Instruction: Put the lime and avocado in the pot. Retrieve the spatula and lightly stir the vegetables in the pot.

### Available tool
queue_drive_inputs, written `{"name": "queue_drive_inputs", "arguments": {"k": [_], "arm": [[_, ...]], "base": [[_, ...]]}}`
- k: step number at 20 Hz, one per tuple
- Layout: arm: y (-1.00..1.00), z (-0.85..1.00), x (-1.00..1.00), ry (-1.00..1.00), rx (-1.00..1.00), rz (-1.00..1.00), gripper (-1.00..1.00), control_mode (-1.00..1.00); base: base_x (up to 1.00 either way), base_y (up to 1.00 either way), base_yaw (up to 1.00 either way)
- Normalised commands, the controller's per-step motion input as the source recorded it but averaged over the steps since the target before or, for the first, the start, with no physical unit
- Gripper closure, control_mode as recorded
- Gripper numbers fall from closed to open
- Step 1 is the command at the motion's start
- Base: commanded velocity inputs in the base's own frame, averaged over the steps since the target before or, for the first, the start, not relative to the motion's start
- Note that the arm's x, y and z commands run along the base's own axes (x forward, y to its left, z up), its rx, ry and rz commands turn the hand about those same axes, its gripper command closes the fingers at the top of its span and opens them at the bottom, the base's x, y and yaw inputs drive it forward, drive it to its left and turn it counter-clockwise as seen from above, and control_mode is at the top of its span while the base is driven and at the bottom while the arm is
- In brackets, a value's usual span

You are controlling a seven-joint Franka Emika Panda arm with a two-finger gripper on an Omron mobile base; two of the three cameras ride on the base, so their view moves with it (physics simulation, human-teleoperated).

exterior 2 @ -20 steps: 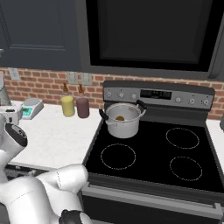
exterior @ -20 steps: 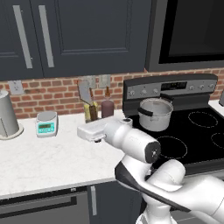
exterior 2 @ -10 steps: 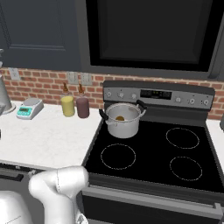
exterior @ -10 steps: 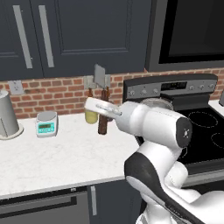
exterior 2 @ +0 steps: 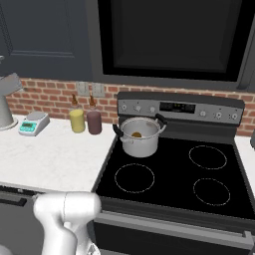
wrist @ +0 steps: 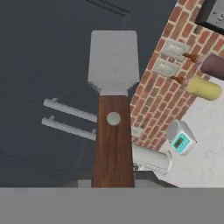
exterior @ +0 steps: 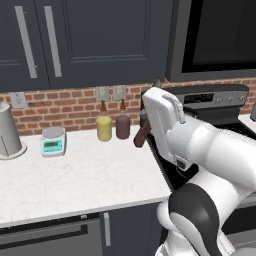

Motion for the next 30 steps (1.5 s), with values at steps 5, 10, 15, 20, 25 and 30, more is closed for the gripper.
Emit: {"name": "queue_drive_inputs", "arguments": {"k": [5, 10, 15, 20, 25, 30], "arm": [[-0.51, 0.45, -0.27, 0.31, 0.75, -0.11, 1.0, -1.0], [-0.44, 0.45, -0.21, 0.41, 0.78, -0.12, 1.0, -1.0], [-0.65, 0.16, -0.06, 0.45, 0.83, -0.07, 1.0, -1.0], [-0.76, 0.02, 0.0, 0.38, 0.82, -0.03, 1.0, -1.0], [-0.73, -0.22, 0.06, 0.15, 0.71, 0.0, 1.0, -1.0], [-0.46, -0.01, 0.2, 0.29, 0.35, 0.07, 1.0, -1.0]], "base": [[0.0, 0.0, 0.0], [0.0, 0.0, 0.0], [0.0, 0.0, 0.0], [0.0, 0.0, 0.0], [0.0, 0.0, 0.0], [0.0, 0.0, 0.0]]}}
